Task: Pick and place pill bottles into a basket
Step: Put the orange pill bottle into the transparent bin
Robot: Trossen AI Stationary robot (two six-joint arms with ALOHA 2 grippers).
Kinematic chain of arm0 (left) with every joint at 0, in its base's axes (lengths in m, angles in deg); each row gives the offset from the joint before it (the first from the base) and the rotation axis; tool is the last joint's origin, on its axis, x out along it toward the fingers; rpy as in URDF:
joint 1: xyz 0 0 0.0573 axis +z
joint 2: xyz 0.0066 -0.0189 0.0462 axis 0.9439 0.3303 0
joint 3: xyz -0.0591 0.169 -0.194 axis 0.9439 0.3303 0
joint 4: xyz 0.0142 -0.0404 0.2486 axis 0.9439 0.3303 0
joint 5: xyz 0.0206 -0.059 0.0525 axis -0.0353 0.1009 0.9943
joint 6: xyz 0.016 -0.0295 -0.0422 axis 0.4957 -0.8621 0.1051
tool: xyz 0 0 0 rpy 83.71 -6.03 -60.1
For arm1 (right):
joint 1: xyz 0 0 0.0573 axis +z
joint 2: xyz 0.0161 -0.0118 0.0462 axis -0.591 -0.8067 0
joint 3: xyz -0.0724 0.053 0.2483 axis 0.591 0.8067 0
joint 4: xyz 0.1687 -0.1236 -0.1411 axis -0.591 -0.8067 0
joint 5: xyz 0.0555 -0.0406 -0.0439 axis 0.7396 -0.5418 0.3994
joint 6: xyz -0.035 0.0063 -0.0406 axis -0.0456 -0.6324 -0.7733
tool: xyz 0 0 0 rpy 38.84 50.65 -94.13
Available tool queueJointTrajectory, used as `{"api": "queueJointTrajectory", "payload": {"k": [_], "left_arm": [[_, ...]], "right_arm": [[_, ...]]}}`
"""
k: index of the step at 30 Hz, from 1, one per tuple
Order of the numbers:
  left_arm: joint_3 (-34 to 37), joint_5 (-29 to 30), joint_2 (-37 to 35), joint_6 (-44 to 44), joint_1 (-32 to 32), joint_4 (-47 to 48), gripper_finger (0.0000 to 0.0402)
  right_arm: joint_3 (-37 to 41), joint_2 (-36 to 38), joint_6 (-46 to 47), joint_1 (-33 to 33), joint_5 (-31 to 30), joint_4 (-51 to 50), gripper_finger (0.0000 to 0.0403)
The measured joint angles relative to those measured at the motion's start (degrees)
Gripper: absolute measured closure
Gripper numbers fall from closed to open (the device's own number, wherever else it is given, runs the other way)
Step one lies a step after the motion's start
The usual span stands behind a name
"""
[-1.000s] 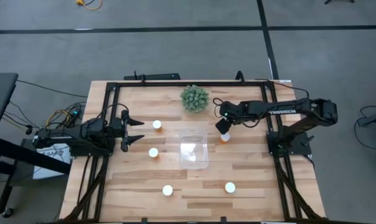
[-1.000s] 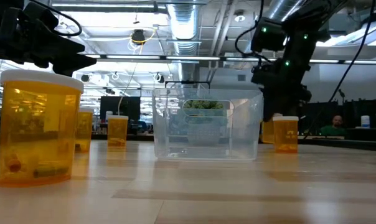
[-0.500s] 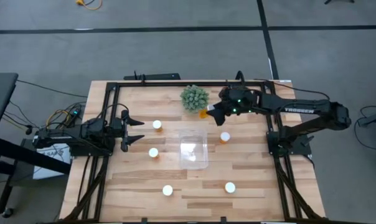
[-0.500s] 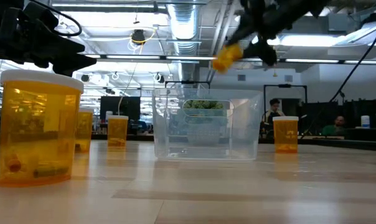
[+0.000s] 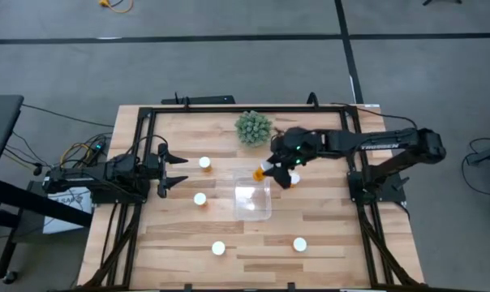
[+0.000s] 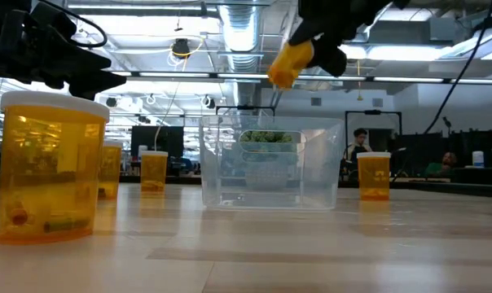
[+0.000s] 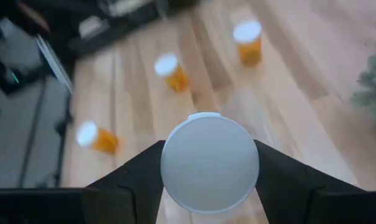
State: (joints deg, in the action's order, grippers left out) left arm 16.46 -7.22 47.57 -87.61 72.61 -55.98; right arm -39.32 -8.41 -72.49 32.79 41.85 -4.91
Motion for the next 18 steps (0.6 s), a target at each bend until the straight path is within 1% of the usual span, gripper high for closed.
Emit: {"api": "queueJointTrajectory", "payload": {"k": [5, 11, 18], "left_arm": [[0.0, 0.0, 0.0, 0.0, 0.0, 0.0, 0.0125], [0.0, 0.0, 0.0, 0.0, 0.0, 0.0, 0.0125], [0.0, 0.0, 0.0, 0.0, 0.0, 0.0, 0.0125]], "right_arm": [[-1.4, -4.2, -5.1, 1.7, -3.5, -3.1, 0.0207], [-1.6, -7.2, -7.9, 1.8, -6.4, -3.4, 0.0189], [-1.6, -11.3, -11.2, 1.9, -6.5, -3.0, 0.0208]]}}
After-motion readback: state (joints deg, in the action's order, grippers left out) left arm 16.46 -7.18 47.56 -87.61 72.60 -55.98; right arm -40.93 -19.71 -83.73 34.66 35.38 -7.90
